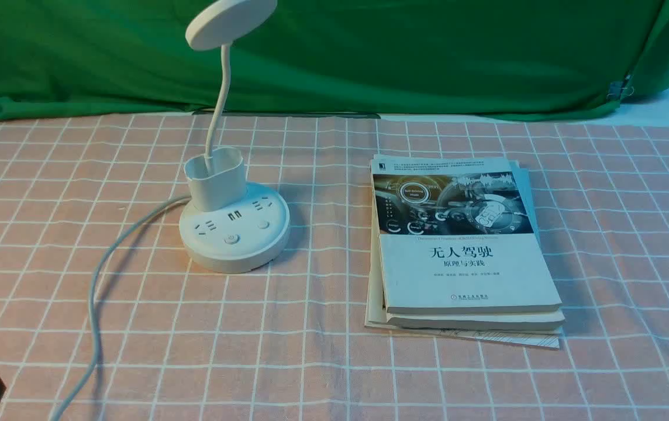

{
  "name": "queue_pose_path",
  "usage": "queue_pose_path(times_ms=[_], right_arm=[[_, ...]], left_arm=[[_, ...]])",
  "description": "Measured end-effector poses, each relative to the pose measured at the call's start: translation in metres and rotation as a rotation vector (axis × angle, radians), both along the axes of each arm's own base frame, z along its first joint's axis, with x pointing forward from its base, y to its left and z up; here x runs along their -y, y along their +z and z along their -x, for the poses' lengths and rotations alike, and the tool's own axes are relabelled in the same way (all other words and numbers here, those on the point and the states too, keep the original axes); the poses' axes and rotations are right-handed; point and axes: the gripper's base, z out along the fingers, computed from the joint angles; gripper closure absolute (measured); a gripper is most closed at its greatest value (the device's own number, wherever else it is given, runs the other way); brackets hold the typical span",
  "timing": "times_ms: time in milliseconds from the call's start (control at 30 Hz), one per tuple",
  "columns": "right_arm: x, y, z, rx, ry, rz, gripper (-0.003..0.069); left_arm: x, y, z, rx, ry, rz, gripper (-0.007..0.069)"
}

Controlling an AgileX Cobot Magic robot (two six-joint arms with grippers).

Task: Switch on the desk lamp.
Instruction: Use the left arm to press the button switch on the lamp holder

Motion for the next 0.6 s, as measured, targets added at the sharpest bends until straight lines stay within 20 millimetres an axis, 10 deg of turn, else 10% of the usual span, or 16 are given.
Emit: queue_pose_path(times_ms=[600], right_arm=[[0.0000, 0.0001, 0.0000, 0.001, 0.000, 0.000, 0.0418]], left_arm=[[-0.0003, 0.0000, 0.0000, 0.001, 0.001, -0.013, 0.0622]])
